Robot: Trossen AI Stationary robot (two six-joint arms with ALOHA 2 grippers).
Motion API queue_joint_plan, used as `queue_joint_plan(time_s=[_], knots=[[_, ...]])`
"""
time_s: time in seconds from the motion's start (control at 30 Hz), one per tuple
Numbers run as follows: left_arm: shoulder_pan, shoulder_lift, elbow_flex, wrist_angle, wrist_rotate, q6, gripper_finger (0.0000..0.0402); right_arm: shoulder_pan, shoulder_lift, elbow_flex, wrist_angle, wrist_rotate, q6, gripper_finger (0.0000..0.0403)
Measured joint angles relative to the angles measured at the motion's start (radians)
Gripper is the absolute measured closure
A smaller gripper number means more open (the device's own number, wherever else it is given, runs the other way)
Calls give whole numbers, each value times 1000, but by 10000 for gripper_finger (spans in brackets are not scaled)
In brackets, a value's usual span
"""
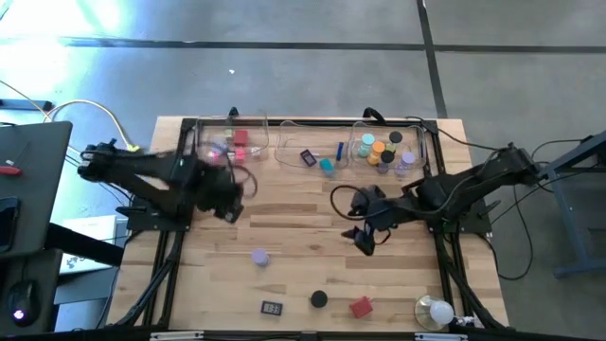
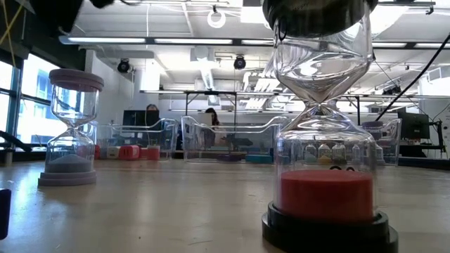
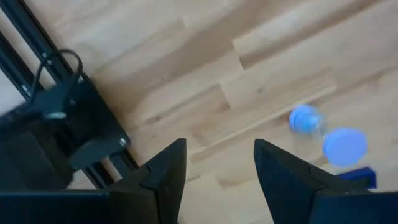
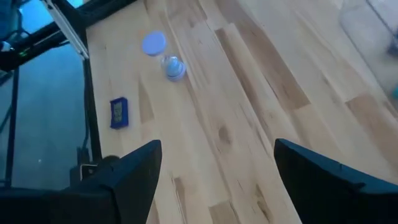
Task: Pick & Place Office items
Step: Put the black hourglass into the right transparent bin
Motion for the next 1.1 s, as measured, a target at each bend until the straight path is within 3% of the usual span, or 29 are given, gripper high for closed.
queue_joint_plan(time_s=[0.2,0.4,0.7,0.93,1.1], knots=[[-253,37,-1,2,-60,-215,222,27,76,0,119,-33,11,103],[-384,69,-1,6,-73,-271,222,72,141,0,291,-98,9,103],[-436,77,-1,8,-104,-175,199,165,140,1,477,263,-32,103],[-478,77,-1,15,-102,-131,147,262,140,7,662,389,-238,103],[-491,77,-1,15,-131,-122,133,324,151,110,593,448,-290,103]])
